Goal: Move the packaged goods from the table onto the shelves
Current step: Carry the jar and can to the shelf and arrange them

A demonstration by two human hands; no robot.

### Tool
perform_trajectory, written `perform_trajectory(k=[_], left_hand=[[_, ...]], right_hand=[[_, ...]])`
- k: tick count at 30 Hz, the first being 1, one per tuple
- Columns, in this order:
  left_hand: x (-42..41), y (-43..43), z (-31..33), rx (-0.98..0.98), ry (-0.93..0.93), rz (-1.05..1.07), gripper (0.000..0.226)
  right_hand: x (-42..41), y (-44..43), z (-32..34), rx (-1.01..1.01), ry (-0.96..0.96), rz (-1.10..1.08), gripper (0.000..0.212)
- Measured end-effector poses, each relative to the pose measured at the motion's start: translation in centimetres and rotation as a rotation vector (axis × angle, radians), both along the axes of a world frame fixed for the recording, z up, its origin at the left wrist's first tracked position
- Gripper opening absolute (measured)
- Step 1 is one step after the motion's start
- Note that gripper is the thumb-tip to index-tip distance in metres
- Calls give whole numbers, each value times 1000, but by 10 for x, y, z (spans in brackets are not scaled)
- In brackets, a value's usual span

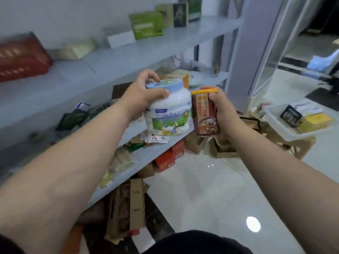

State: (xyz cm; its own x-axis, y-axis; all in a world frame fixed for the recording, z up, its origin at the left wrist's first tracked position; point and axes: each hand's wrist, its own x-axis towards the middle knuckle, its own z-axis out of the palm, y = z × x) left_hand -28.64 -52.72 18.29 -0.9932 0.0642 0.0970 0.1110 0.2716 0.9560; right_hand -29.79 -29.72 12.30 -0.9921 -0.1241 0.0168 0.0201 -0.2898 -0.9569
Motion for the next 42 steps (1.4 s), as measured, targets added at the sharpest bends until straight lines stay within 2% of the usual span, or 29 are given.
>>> perform_trajectory(k=[4, 9, 12, 16, 22, 26, 30, 33, 37, 42], left_hand=[[6, -82, 30, -11, 41, 161, 57], [11, -165, 64, -79, 100, 367, 53], [15, -200, 84, -90, 130, 466, 53], [23, -240, 105, -116, 162, 623, 42], [52, -293, 128, -232, 190, 890, 52], [83, -326, 132, -300, 180, 1123, 55], [120, -360, 129, -309, 185, 1295, 51], [149, -391, 122, -332, 191, 1356, 49], [195, -440, 114, -361, 148, 1421, 59], [250, -509, 106, -366, 167, 1443, 51]], right_hand=[[-30, -88, 24, 32, 72, 155, 58], [-70, -180, 51, 7, 124, 358, 35], [-90, -229, 71, 16, 192, 457, 35], [-108, -294, 96, 28, 282, 565, 48], [-117, -393, 116, -18, 410, 689, 41], [-102, -454, 122, 9, 530, 779, 45], [-70, -510, 123, 36, 564, 862, 46], [-39, -547, 117, 46, 615, 922, 45], [4, -602, 111, 57, 640, 975, 45], [62, -678, 105, 93, 659, 1006, 50]])
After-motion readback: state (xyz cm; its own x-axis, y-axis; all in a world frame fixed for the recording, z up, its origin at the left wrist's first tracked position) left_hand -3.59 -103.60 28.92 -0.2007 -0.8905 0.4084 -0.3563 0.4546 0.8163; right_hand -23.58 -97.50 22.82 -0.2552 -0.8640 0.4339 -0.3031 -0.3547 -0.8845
